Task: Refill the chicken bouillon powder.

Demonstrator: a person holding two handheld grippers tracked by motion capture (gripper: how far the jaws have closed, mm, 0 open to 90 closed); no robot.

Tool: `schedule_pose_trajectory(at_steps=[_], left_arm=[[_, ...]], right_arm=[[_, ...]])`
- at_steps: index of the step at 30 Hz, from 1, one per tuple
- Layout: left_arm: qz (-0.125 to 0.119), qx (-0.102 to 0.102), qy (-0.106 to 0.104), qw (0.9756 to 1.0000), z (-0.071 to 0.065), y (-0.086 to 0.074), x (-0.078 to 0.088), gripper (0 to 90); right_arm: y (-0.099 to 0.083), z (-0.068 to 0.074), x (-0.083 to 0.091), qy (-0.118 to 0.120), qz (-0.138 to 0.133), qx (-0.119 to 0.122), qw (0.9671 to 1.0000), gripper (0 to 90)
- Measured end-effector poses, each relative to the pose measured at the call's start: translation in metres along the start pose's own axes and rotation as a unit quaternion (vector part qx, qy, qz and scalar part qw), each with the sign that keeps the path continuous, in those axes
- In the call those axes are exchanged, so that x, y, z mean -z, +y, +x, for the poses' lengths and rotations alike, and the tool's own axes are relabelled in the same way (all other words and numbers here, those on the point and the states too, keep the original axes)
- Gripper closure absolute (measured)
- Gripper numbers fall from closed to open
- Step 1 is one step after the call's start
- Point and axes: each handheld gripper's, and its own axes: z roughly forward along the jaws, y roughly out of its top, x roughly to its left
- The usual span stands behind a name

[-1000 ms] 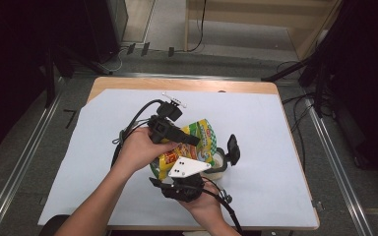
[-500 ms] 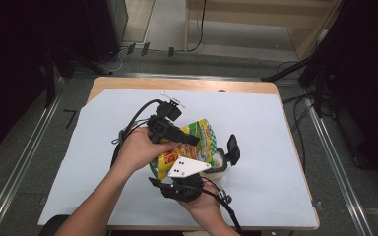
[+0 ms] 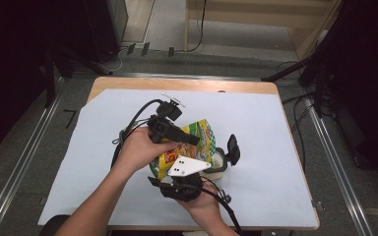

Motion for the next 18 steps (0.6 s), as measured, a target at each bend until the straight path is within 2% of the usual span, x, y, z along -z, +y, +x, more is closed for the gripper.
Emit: schedule_pose_trajectory(at_steps=[9, 13, 18], left_arm=[[-0.003, -0.001, 0.000, 1.0000, -0.0035, -0.0002, 0.0019, 68.4], [-0.007, -0.005, 0.009, 0.9999, -0.0061, -0.0001, 0.0031, 68.2], [-0.006, -0.001, 0.001, 1.0000, -0.0050, 0.0002, 0.0021, 67.6]], right_arm=[[0.0017, 0.0022, 0.0021, -0.002, -0.001, -0.004, 1.0000, 64.6], [0.0021, 0.0022, 0.0025, 0.002, -0.006, 0.000, 1.0000, 64.4], [0.0019, 0.0021, 0.0029, 0.003, -0.005, -0.007, 1.0000, 64.5]])
